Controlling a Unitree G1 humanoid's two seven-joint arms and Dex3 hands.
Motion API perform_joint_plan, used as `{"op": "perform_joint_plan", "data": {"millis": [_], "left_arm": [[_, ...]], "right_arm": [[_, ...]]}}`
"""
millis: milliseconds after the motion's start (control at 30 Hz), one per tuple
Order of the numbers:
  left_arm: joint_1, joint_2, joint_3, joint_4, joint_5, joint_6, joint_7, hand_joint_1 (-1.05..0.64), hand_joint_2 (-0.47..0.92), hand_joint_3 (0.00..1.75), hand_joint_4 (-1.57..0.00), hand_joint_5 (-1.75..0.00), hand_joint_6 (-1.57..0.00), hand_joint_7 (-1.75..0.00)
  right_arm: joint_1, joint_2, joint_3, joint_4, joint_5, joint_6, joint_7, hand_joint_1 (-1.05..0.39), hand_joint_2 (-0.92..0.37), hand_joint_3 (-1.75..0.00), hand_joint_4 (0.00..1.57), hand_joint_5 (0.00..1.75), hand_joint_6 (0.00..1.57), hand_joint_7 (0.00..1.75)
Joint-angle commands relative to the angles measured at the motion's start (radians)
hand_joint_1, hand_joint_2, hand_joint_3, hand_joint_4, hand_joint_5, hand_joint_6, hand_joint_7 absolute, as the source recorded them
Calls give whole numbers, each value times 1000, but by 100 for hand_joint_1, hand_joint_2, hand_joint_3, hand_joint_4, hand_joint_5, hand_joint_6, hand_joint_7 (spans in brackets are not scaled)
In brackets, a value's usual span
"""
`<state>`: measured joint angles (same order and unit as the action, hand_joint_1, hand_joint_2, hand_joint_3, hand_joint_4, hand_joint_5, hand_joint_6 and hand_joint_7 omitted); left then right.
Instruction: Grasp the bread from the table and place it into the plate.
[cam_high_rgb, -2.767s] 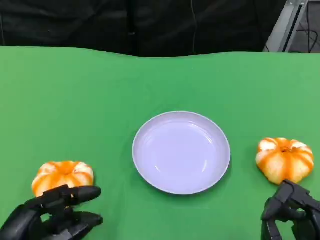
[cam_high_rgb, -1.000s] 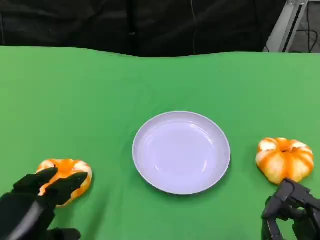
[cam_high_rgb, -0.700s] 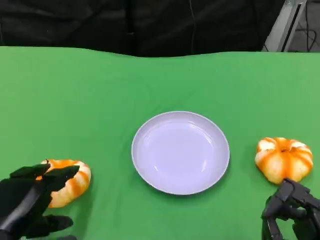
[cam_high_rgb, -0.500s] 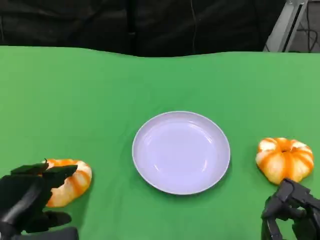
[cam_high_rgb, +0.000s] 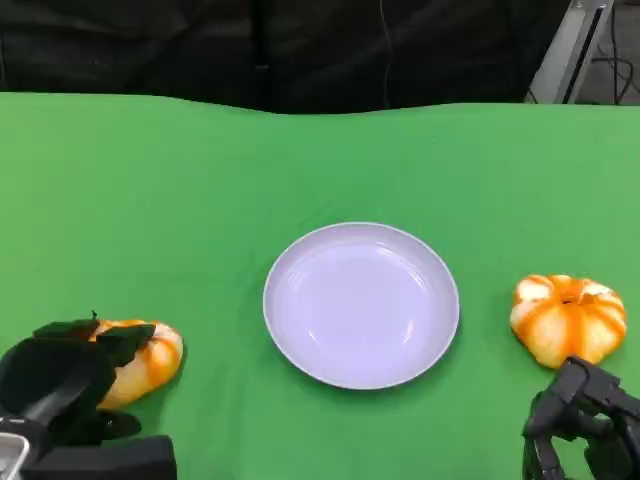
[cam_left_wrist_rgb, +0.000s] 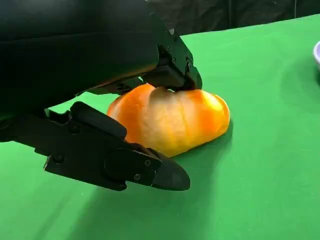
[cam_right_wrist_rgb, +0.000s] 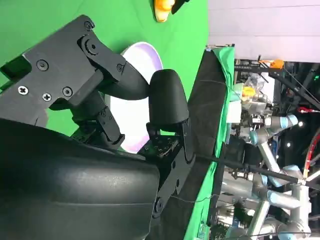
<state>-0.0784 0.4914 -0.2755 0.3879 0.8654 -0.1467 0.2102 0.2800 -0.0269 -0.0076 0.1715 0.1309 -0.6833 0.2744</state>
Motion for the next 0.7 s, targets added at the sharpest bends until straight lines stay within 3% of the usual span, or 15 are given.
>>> {"op": "perform_joint_plan", "data": {"millis": [33, 233, 400, 433, 500, 533, 567, 600, 633, 700], "left_arm": [[-18, -9, -36, 74, 16, 29, 59, -65, 92, 11, -41, -2, -51, -1], [-41, -29, -78, 146, 21, 31, 162, -61, 92, 7, -44, -2, -52, -1], [-52, -46, -94, 192, -3, 2, 260, -30, 92, 3, -67, -6, -66, -4], [-53, -57, -84, 198, -28, -10, 271, -20, 92, 7, -83, -13, -79, -9], [-54, -67, -72, 203, -66, -26, 272, -14, 92, 13, -98, -29, -99, -13], [-56, -67, -71, 203, -75, -29, 268, -14, 92, 16, -92, -62, -107, -16], [-56, -65, -71, 201, -79, -31, 271, -14, 92, 18, -80, -104, -109, -30], [-57, -63, -71, 200, -81, -33, 274, -14, 92, 19, -67, -138, -86, -87], [-58, -62, -72, 199, -83, -34, 277, -14, 92, 19, -60, -160, -67, -132], [-54, -62, -65, 189, -103, -40, 268, -15, 92, 19, -57, -171, -57, -155]], "right_arm": [[11, -8, -2, -28, 0, 12, -9, -15, -50, -130, 86, 175, 77, 159], [12, -10, -1, -30, 4, 15, -7, -15, -50, -130, 86, 175, 77, 159], [13, -7, -1, -32, -1, 9, -11, -15, -50, -130, 87, 175, 77, 159], [12, -7, -1, -32, -4, 10, -13, -15, -50, -131, 87, 175, 77, 160], [10, -7, -2, -29, -7, 7, -15, -14, -49, -131, 87, 175, 77, 160], [9, -7, -2, -27, -7, 6, -15, -14, -49, -132, 87, 175, 77, 160], [9, -7, -1, -29, -5, 11, -15, -15, -49, -132, 87, 175, 76, 160], [10, -7, 0, -32, -4, 14, -15, -15, -49, -132, 87, 175, 76, 160], [11, -7, 0, -34, -3, 17, -16, -15, -49, -132, 87, 175, 76, 160], [11, -9, 1, -33, -2, 14, -14, -14, -49, -132, 87, 175, 76, 160]]}}
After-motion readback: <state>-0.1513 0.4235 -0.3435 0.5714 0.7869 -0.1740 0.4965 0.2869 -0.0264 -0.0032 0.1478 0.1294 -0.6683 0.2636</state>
